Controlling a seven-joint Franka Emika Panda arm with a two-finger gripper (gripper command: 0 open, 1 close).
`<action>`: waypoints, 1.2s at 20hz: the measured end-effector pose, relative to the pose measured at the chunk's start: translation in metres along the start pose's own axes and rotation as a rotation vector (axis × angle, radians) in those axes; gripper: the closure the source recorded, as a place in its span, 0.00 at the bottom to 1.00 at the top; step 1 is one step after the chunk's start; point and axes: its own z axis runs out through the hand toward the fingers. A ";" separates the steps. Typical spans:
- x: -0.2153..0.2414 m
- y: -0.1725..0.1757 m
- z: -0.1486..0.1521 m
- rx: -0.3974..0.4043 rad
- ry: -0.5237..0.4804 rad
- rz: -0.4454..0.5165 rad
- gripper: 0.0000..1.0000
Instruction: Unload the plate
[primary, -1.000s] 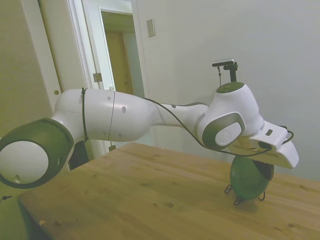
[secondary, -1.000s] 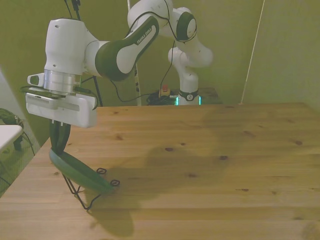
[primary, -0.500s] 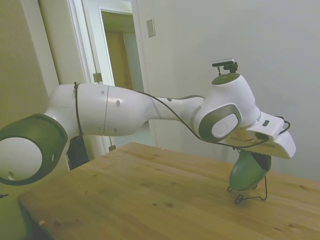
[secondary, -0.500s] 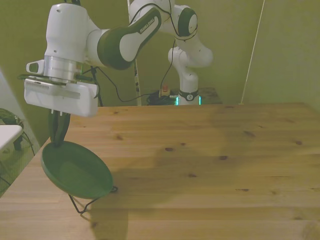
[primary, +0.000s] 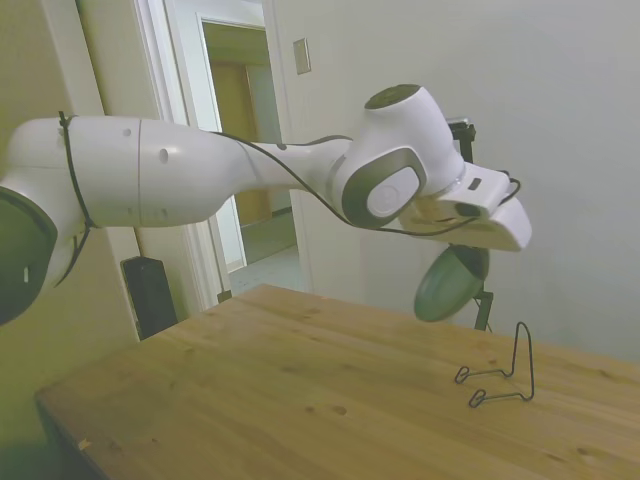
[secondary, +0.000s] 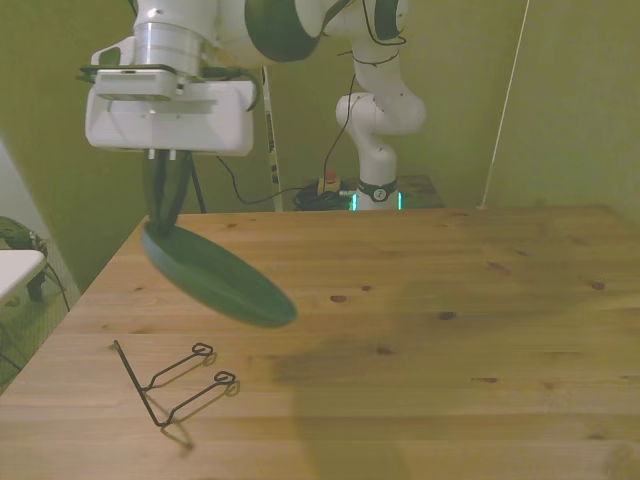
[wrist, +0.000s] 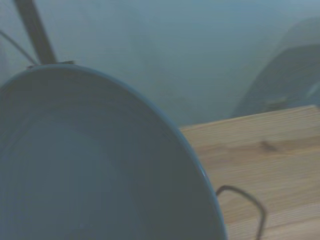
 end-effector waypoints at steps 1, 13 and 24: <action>-0.010 -0.006 0.003 0.005 -0.038 0.005 1.00; -0.091 -0.004 0.053 -0.093 -0.508 0.049 1.00; -0.106 0.053 0.143 -0.221 -0.672 0.082 1.00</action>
